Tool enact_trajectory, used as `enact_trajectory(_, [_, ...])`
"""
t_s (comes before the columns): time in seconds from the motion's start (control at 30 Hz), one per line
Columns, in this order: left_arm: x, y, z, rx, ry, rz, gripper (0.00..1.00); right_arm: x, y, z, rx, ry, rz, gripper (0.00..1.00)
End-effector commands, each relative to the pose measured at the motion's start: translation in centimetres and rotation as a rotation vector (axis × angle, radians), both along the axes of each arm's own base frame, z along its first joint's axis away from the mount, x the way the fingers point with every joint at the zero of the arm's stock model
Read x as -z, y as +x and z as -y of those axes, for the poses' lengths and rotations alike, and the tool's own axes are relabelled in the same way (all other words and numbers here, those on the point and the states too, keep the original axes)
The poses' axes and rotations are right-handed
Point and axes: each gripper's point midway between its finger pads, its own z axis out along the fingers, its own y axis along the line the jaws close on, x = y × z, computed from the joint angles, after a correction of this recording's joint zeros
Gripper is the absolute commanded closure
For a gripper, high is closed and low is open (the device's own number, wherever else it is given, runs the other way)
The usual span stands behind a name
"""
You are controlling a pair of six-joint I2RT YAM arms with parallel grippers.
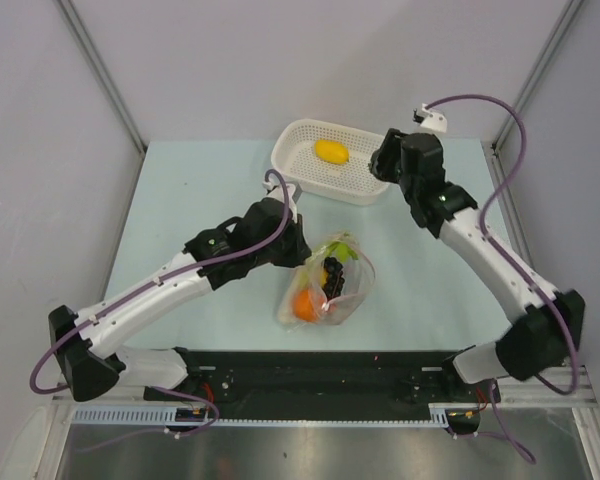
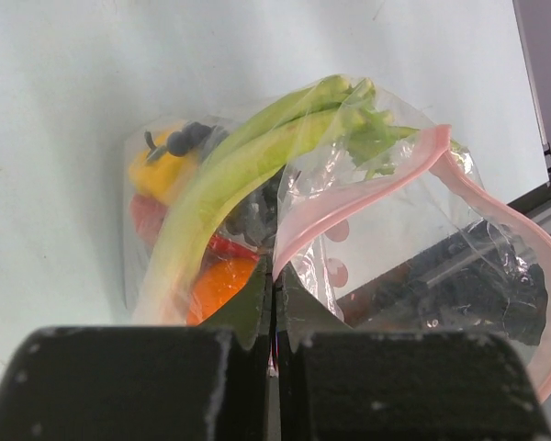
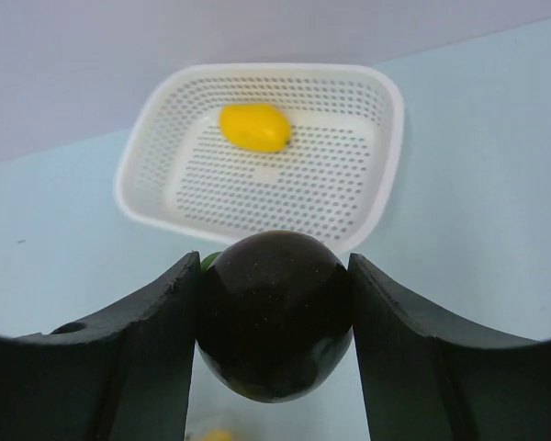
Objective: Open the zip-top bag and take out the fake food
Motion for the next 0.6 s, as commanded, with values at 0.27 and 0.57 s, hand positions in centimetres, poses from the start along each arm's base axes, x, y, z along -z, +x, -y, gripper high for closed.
enact_trajectory(0.27, [-2.3,-0.6,-0.1,0.074,-0.019,0.063,1.0,11.0,15.6,-1.3,-0.015,-0.141,-0.106,0.98])
enact_trajectory(0.57, [-2.7,-0.9,-0.1,0.093,-0.033,0.068,1.0,14.7,19.9,-1.6,-0.004,-0.158,-0.215,0.69])
